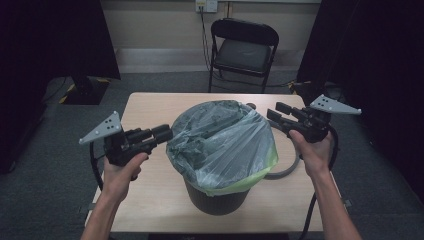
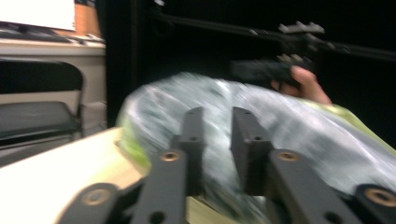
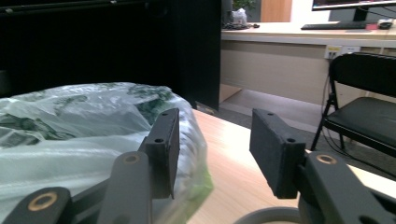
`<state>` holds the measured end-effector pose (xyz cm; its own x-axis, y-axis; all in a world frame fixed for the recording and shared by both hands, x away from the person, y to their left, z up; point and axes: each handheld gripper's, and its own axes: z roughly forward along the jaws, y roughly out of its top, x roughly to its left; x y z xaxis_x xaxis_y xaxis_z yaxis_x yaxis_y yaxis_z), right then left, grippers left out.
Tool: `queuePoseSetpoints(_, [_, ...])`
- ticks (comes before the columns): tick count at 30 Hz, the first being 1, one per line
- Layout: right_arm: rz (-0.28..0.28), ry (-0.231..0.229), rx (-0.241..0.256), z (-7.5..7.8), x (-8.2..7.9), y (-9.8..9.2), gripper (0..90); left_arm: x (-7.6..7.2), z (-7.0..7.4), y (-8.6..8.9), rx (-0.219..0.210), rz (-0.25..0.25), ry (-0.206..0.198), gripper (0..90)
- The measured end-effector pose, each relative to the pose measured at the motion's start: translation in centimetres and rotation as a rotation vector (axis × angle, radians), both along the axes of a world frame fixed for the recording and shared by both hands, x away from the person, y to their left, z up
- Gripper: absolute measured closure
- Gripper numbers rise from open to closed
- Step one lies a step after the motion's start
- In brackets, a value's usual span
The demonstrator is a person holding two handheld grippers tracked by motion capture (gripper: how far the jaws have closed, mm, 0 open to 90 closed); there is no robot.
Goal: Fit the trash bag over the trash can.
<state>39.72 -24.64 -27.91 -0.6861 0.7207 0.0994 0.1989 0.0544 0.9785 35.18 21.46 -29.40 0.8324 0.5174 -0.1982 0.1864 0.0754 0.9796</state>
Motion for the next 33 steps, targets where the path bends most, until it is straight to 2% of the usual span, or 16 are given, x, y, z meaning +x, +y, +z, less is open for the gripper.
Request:
queuePoseSetpoints(2, [0.006, 0.002, -0.008, 0.1, 0.0, 0.3, 52.7, 1.4, 0.0, -0.4, 0.011, 0.027, 0.021, 66.7])
queuePoseSetpoints(6, [0.017, -0.002, -0.007, 0.3, 0.0, 0.7, 52.2, 3.8, -0.6, -1.4, 0.047, 0.047, 0.069, 55.1])
queuePoseSetpoints(8, [0.021, -0.001, -0.01, 0.4, -0.1, 0.8, 51.9, 4.2, -1.1, -1.6, 0.057, 0.044, 0.082, 57.2])
queuePoseSetpoints(9, [0.028, -0.008, -0.014, 0.4, -0.3, 0.8, 51.7, 4.2, -1.3, -1.7, 0.04, 0.029, 0.083, 67.2])
queuePoseSetpoints(10, [0.028, -0.008, -0.014, 0.4, -0.3, 0.8, 51.7, 4.0, -1.3, -1.7, 0.032, 0.028, 0.08, 67.2])
queuePoseSetpoints(11, [0.033, -0.01, -0.015, 0.5, -0.4, 0.9, 51.4, 3.9, -1.2, -1.6, 0.035, 0.037, 0.075, 73.4])
queuePoseSetpoints(12, [0.033, -0.01, -0.015, 0.5, -0.4, 0.9, 51.4, 3.8, -1.2, -1.4, 0.034, 0.045, 0.07, 73.4])
queuePoseSetpoints(17, [0.043, -0.008, -0.025, 0.7, -0.7, 1.3, 49.4, 3.0, -1.0, -0.4, 0.028, 0.028, 0.064, 90.0])
queuePoseSetpoints(21, [0.044, -0.003, -0.033, 0.9, -0.7, 1.6, 47.6, 1.8, -1.1, 0.0, 0.035, 0.022, 0.039, 90.0])
queuePoseSetpoints(24, [0.049, 0.003, -0.048, 0.9, -0.7, 1.9, 45.9, 0.7, -1.1, 0.2, 0.041, 0.02, 0.035, 90.0])
queuePoseSetpoints(26, [0.053, 0.01, -0.045, 0.9, -0.7, 2.0, 45.3, -0.4, -1.1, 0.5, 0.061, 0.01, 0.022, 90.0])
queuePoseSetpoints(29, [0.06, 0.02, -0.053, 0.9, -0.8, 2.0, 44.4, -1.1, -1.2, 0.6, 0.087, -0.002, 0.033, 90.0])
queuePoseSetpoints(31, [0.059, 0.031, -0.051, 0.8, -0.8, 1.9, 43.9, -1.4, -1.2, 0.7, 0.072, -0.019, 0.022, 90.0])
queuePoseSetpoints(33, [0.071, 0.041, -0.05, 0.5, -0.8, 1.9, 43.6, -1.2, -0.8, 1.0, 0.048, -0.007, -0.001, 88.8])
